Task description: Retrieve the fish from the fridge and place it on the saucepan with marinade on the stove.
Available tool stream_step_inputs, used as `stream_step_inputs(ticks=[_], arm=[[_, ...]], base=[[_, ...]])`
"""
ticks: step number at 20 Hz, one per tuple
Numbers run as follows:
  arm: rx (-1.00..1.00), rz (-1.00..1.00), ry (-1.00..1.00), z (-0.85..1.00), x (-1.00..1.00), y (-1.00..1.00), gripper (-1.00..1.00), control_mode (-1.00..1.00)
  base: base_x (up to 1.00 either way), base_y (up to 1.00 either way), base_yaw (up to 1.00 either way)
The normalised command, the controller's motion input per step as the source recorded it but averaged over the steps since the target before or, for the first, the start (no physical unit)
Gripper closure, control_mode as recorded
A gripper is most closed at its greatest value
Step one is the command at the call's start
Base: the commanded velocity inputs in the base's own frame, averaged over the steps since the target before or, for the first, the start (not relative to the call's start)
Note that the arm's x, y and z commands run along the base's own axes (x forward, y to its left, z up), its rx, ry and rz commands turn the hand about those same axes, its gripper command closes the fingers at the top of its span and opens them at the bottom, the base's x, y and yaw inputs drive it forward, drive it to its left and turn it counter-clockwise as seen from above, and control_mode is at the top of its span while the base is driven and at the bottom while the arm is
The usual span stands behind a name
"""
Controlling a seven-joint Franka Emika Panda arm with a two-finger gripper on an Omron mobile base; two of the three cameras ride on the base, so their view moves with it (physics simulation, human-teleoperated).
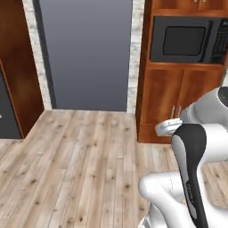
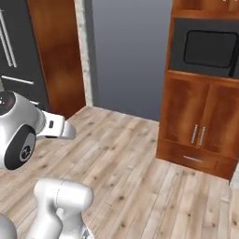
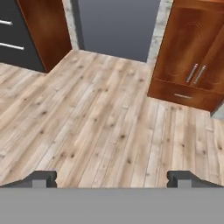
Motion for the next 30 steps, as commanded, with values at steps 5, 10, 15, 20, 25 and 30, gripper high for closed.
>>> stream_step_inputs(ticks=[5, 10, 15, 20, 25, 30], arm=[[0.0, 0.0, 0.0, 0.0, 0.0, 0.0, -1.0, 1.0], [0.0, 0.0, 0.0, 0.0, 0.0, 0.0, -1.0, 1.0], [0.0, 0.0, 0.0, 0.0, 0.0, 0.0, -1.0, 1.0], [0.0, 0.0, 0.0, 0.0, 0.0, 0.0, -1.0, 1.0], [0.0, 0.0, 0.0, 0.0, 0.0, 0.0, -1.0, 1.0], [0.0, 0.0, 0.0, 0.0, 0.0, 0.0, -1.0, 1.0]], base=[[0.98, -0.01, 0.86], [0.84, 0.0, 0.93], [1.0, 0.0, 0.81], [1.0, 0.0, 0.5], [1.0, 0.0, 0.32], [1.0, 0.0, 0.17]])
